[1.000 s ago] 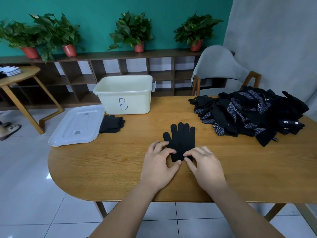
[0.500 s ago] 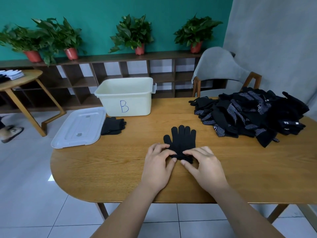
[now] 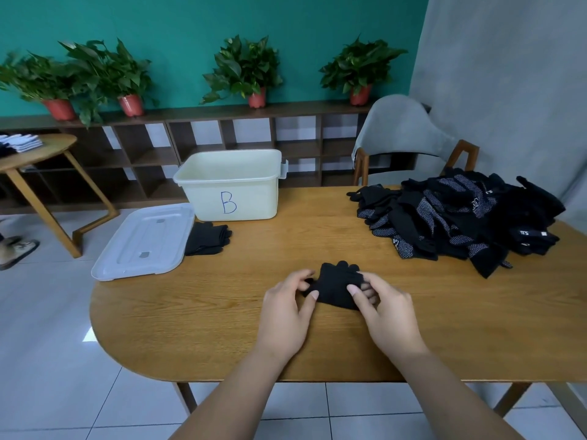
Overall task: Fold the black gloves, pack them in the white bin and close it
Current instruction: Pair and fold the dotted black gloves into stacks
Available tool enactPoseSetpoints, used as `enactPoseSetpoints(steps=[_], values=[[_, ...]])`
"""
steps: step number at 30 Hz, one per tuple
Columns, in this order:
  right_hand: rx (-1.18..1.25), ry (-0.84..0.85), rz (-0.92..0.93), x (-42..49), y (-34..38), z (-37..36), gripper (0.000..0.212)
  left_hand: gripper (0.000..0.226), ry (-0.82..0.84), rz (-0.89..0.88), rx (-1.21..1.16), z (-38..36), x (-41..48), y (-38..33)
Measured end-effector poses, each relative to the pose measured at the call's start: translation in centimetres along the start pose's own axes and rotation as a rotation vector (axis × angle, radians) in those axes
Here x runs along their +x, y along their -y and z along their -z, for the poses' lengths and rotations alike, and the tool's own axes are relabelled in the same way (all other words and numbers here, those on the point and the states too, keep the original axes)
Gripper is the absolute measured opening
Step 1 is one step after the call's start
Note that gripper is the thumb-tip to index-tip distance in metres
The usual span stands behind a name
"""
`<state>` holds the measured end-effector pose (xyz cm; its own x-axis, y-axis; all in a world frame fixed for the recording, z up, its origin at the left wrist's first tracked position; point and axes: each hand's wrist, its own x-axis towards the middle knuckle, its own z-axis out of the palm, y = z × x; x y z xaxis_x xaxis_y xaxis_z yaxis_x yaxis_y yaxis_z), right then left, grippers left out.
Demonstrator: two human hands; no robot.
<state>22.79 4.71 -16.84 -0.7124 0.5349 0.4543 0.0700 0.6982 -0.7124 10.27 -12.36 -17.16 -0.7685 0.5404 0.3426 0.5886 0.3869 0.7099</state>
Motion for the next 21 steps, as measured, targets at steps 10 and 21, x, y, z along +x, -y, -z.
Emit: enactPoseSetpoints(steps=[10, 21], values=[[-0.027, -0.090, -0.278, 1.1, -0.3, -0.4, 0.037, 0.040, 0.059, -0.120, 0.013, 0.0, -0.3, -0.1], [-0.355, -0.170, -0.199, 1.4, -0.6, -1.9, 0.036, 0.050, 0.146, -0.309, 0.278, -0.7, -0.7, -0.7]])
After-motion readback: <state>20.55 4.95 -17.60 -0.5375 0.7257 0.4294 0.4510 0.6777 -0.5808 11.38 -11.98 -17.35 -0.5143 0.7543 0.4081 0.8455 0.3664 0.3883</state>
